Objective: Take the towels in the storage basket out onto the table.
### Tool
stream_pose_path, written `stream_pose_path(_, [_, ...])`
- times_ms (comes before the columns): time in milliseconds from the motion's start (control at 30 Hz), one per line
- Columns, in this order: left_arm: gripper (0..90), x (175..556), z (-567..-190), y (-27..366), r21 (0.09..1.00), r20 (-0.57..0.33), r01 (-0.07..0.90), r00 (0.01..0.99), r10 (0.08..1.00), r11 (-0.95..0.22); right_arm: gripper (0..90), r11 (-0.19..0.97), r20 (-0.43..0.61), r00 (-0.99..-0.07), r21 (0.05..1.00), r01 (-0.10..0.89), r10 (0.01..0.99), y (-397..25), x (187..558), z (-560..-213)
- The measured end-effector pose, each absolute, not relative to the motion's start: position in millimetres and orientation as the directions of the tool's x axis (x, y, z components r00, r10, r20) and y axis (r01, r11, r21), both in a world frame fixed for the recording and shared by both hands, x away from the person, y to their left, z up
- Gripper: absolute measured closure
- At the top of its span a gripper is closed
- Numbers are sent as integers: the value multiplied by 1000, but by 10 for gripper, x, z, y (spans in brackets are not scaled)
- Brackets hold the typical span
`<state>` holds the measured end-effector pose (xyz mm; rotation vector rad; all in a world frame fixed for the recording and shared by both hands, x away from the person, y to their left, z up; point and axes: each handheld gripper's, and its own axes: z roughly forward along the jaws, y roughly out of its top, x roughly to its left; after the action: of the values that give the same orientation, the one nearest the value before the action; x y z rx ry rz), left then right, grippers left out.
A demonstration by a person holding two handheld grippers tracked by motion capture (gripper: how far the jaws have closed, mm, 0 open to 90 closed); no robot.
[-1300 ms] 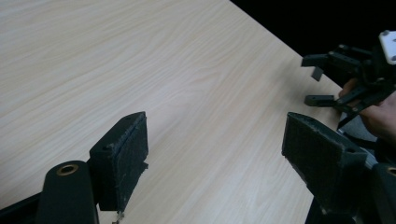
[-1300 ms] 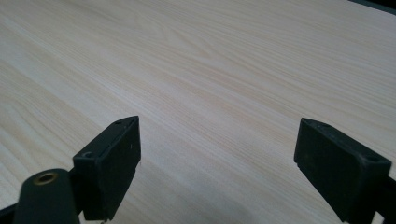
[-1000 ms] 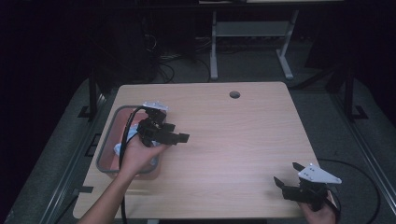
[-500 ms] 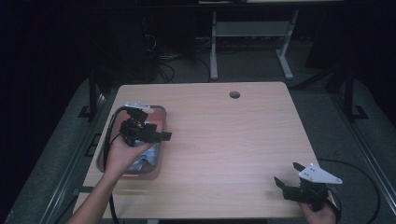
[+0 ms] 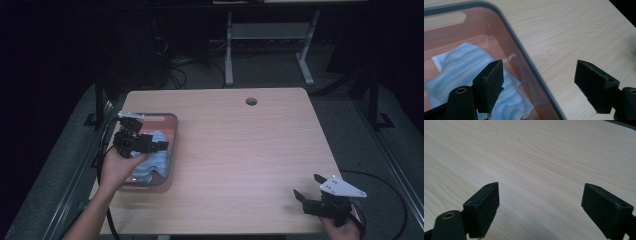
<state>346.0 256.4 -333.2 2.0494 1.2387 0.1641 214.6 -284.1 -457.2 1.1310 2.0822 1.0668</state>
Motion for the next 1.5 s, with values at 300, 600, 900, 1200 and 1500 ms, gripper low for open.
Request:
stream_pose_path(300, [233, 3484, -3482, 2853, 616, -250, 759, 442, 861, -211, 143, 333, -82, -503, 837, 434, 861, -2846, 2141, -4569])
stream_pose_path(600, [233, 3486, -3562, 2957, 591, -236, 783, 401, 885, -197, 142, 337, -85, -504, 835, 435, 859, -2839, 2139, -4569])
stream_pose_path(900, [247, 3526, -3720, 2996, 535, -206, 820, 359, 910, -202, 143, 339, -84, -508, 835, 433, 857, -2847, 2138, -4572])
stream_pose_path(1200, [287, 3553, -3811, 2963, 501, -188, 837, 354, 916, -220, 143, 335, -81, -507, 835, 435, 858, -2832, 2134, -4570])
stream_pose_path(1500, [350, 3593, -3905, 2886, 458, -148, 849, 364, 920, -262, 143, 338, -83, -511, 837, 430, 855, -2832, 2140, -4569])
